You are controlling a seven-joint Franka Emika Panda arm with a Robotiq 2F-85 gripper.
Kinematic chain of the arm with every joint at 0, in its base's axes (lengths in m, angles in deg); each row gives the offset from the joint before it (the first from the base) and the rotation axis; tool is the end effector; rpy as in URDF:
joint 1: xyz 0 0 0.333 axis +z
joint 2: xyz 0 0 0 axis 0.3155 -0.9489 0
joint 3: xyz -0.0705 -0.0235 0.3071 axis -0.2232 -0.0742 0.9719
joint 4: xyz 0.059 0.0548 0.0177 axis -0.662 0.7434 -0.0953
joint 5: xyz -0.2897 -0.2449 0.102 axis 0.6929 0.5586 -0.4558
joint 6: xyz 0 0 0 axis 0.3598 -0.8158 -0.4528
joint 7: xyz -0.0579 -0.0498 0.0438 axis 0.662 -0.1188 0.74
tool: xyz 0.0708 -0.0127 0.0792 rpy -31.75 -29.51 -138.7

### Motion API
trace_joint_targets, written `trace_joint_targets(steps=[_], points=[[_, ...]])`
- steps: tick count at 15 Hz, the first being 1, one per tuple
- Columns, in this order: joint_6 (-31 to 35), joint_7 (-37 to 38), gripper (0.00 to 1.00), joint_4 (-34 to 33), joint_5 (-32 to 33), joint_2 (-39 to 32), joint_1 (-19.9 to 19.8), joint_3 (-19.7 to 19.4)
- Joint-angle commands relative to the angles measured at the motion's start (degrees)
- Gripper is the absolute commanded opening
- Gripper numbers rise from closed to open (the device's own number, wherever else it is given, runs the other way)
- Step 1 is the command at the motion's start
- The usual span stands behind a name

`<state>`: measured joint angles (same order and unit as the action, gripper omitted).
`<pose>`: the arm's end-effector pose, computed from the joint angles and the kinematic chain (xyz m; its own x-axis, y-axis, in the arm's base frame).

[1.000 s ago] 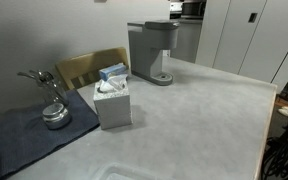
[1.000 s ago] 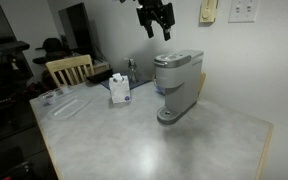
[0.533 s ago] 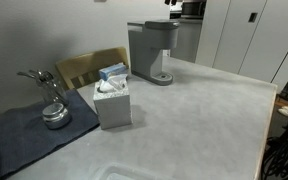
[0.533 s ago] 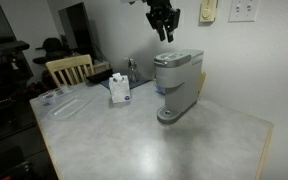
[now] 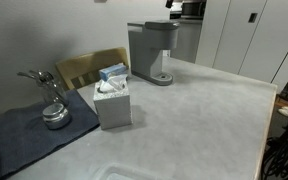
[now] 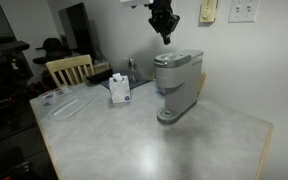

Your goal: Press on top of the coffee maker

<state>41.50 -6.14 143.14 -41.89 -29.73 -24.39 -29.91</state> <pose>0.6626 -0.1306 0.4959 0.9311 -0.1426 0.3358 -0.1429 -0.9894 -0.0237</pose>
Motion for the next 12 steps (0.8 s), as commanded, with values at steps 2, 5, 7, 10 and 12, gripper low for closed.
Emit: trace_joint_targets(steps=[2, 5, 7, 10, 12], points=[[-0.7, -1.4, 0.00, -1.4, -0.8, -1.5, -1.2, 1.0], [-0.4, -1.4, 0.00, -0.9, -1.1, -2.0, -1.3, 1.1], [-0.4, -1.3, 0.00, -0.5, -0.9, -2.3, -1.3, 1.0], [-0.7, -1.1, 0.00, -0.2, -0.8, -2.6, -1.3, 1.0], [-1.3, -0.7, 0.00, 0.1, -0.4, -2.8, -1.2, 1.0]])
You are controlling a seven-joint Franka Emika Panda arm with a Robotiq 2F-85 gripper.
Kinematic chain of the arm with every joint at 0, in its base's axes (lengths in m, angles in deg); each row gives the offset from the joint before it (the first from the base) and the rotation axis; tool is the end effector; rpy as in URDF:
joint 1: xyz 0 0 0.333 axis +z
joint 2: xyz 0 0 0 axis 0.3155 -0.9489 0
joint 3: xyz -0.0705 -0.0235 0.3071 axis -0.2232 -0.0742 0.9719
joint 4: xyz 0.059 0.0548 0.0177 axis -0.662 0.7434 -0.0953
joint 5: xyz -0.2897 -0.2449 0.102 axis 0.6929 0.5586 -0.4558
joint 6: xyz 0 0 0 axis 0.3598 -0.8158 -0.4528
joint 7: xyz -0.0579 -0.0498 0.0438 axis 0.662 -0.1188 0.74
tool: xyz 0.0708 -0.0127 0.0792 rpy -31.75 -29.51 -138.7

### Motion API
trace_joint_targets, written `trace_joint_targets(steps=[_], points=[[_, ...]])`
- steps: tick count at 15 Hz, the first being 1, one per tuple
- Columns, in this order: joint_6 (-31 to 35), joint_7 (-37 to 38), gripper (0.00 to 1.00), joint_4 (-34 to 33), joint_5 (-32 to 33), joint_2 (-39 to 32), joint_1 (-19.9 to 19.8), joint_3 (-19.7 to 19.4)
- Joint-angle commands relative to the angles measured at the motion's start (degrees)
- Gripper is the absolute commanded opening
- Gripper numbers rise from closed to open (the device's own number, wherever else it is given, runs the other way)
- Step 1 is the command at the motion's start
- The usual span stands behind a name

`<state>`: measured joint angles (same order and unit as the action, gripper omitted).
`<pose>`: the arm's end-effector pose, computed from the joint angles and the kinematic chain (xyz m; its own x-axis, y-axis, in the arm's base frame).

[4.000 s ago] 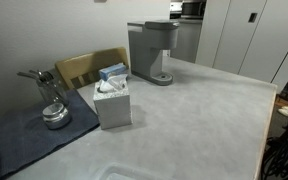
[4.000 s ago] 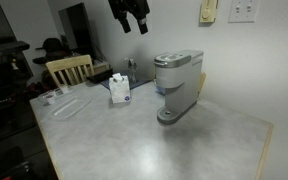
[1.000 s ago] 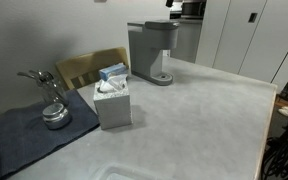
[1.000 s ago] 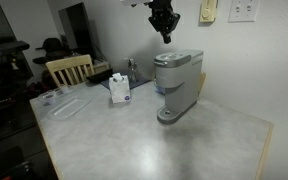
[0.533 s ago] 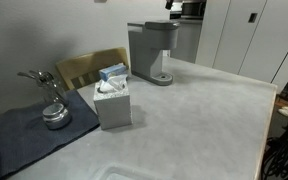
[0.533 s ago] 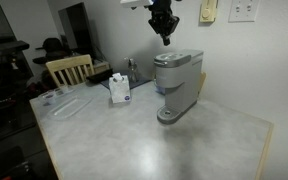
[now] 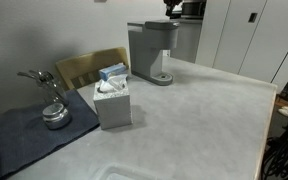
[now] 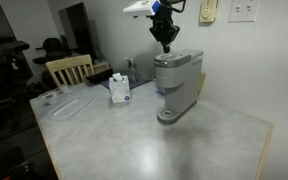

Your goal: Press on top of the coffee maker

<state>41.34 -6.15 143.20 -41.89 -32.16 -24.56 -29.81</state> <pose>0.6683 -0.1322 0.4663 0.9453 -0.1453 0.2919 -0.1450 -0.9892 -0.0228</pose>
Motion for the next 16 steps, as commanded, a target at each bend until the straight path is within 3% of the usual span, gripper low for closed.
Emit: trace_joint_targets(steps=[1, 6, 16], points=[[-1.7, -0.3, 0.00, 0.1, 0.0, -0.4, -0.9, 0.7], [-2.5, -0.4, 0.00, 0.6, -0.1, 0.0, -0.9, 0.8], [6.1, -5.1, 0.00, 3.9, -2.8, 0.5, -1.7, 2.1]])
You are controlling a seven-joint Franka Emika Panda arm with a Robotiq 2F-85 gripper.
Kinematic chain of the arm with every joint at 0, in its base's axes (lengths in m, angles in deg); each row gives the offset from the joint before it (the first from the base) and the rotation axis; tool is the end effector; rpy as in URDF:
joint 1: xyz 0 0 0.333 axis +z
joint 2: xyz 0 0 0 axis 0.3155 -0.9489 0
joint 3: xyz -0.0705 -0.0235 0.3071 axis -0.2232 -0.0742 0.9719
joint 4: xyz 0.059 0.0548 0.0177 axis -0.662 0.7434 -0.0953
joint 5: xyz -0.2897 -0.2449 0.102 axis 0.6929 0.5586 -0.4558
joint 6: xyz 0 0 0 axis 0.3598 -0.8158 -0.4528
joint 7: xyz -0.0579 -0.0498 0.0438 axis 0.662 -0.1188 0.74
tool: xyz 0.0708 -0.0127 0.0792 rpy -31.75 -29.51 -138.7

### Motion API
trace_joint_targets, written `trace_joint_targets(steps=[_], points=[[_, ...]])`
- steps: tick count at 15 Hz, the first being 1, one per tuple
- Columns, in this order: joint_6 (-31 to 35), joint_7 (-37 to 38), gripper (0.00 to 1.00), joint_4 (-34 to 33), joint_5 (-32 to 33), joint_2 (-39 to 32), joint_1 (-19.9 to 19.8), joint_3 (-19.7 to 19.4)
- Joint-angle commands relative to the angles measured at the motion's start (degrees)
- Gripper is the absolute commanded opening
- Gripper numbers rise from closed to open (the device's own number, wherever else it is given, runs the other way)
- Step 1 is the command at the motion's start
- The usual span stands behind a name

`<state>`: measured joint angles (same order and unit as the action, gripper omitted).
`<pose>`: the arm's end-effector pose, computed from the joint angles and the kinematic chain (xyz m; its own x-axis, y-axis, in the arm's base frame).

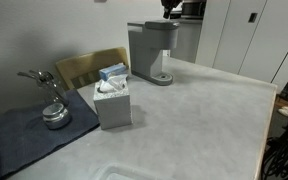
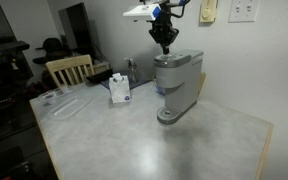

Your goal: Press on top of the coffee maker

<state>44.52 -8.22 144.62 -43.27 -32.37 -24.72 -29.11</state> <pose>0.6704 -0.1273 0.4576 0.9399 -0.1193 0.3198 -0.1146 -0.9928 -0.0335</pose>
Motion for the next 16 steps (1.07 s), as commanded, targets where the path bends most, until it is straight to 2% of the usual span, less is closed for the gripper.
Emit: trace_joint_targets(steps=[1, 8, 16], points=[[3.5, -3.4, 0.00, 2.9, -1.4, 0.7, -1.6, 1.4], [4.9, -3.8, 0.00, 4.2, -1.0, 0.9, -1.7, 1.4], [2.1, -5.2, 0.00, 5.6, -8.4, 0.2, -3.5, 2.4]])
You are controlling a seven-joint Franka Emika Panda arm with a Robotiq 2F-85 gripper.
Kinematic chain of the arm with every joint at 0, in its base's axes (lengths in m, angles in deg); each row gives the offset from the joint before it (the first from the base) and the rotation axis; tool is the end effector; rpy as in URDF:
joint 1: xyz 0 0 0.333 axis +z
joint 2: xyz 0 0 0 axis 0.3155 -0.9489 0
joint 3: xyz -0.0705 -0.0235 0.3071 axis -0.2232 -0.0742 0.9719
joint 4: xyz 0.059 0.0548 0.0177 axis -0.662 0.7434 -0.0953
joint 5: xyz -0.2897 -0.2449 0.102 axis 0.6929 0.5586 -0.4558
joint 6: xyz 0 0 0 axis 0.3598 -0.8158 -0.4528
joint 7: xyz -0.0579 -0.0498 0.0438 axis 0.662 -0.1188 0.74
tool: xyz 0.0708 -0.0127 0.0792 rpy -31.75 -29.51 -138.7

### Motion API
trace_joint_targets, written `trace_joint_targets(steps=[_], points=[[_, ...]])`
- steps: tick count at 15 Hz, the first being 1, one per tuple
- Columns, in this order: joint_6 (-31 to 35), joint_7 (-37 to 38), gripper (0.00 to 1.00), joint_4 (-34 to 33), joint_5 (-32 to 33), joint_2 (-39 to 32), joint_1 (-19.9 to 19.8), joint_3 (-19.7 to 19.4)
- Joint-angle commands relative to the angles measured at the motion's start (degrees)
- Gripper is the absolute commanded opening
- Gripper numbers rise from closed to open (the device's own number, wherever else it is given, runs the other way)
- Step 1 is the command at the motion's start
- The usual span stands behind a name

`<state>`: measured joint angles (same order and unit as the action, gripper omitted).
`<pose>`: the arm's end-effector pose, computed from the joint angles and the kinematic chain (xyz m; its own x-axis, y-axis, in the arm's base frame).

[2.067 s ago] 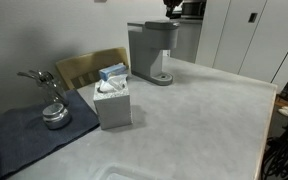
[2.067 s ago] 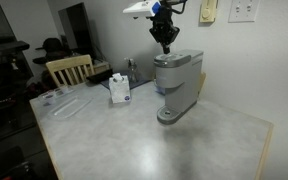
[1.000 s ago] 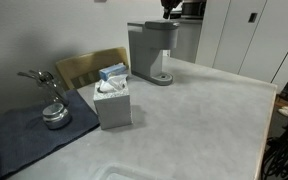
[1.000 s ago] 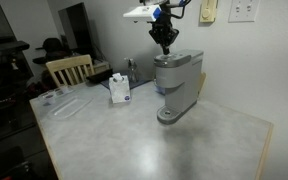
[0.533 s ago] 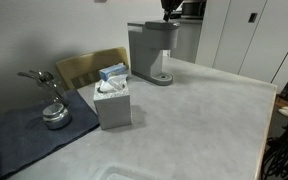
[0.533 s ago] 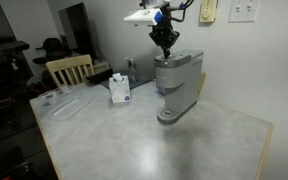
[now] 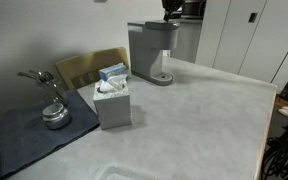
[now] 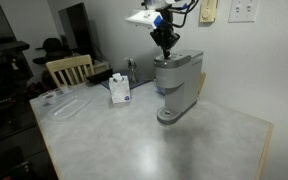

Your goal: Press on top of the coffee maker

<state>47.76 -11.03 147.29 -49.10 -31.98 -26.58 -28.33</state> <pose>0.6640 -0.1400 0.4455 0.9243 -0.1649 0.3443 -0.1351 -0.9848 -0.1091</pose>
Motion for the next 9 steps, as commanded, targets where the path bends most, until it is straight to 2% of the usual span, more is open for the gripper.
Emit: trace_joint_targets(steps=[1, 9], points=[[-1.2, -2.4, 0.00, 2.9, -3.0, -0.3, -1.8, 1.7], [0.0, -2.7, 0.00, -0.2, -2.5, -0.4, -1.8, 1.6]])
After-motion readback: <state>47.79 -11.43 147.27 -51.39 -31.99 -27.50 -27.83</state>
